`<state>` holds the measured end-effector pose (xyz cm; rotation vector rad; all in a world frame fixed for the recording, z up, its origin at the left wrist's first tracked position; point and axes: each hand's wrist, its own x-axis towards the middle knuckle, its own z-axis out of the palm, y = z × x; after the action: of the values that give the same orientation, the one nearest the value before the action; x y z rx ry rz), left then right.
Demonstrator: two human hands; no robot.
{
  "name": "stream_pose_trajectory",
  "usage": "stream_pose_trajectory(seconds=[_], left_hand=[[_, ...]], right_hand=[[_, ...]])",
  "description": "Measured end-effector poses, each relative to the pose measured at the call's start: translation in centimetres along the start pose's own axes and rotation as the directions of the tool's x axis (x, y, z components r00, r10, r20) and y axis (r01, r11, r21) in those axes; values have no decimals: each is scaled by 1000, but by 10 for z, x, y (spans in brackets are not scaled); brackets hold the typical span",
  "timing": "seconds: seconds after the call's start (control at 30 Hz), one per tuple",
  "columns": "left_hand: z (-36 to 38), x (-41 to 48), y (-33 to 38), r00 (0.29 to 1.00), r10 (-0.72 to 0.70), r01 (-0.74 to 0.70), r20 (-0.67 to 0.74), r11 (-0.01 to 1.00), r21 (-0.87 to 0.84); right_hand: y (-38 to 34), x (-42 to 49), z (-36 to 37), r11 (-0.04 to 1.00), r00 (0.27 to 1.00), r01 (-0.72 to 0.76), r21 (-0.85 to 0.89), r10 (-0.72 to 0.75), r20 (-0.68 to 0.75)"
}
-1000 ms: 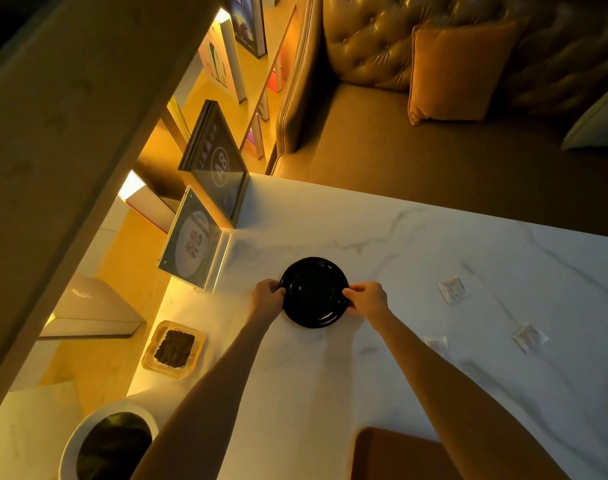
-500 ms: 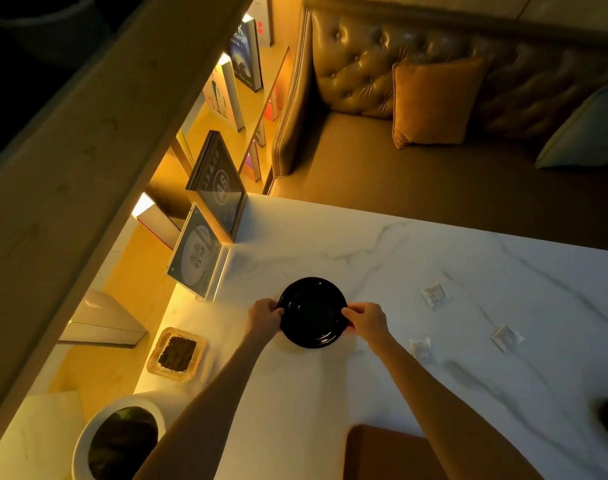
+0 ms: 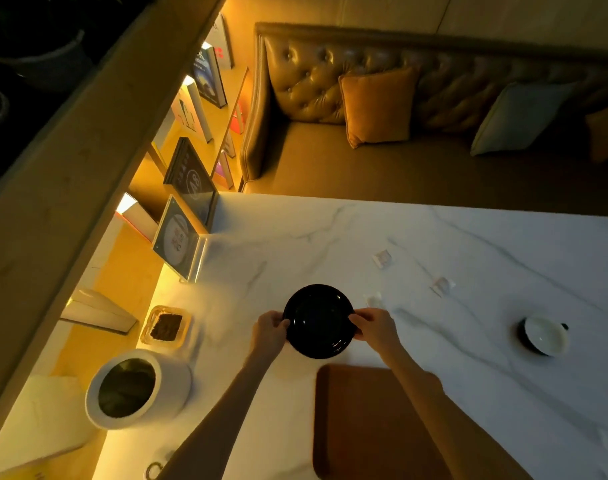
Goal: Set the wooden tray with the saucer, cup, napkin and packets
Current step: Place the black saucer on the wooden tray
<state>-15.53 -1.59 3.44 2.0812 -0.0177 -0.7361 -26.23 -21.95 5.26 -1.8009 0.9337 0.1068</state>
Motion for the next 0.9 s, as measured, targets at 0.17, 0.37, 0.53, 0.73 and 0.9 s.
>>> stream_pose_trajectory(seconds=[0.17,0.37,0.53,0.73,0.9], left_hand=[[33,-56,-30,996,-37,40,78,999,-29],[67,-109,-55,982,-123,129,144,991,-28],[87,-129,-70,970,-182,180,160,983,26],[99,-129,-74,962,-229,211,147,969,125],[107,-127,-78,960,-267,240,82,939,246]], right_hand=[[58,-57,-18,997,997,-76,-9,76,-5],[117,-108,-30,982,984,-178,65,177,23],[148,-126,-32,969,971,-233,82,228,64],[165,-125,-31,953,951,-296,61,288,115],[171,-116,-23,944,937,-328,42,320,137]])
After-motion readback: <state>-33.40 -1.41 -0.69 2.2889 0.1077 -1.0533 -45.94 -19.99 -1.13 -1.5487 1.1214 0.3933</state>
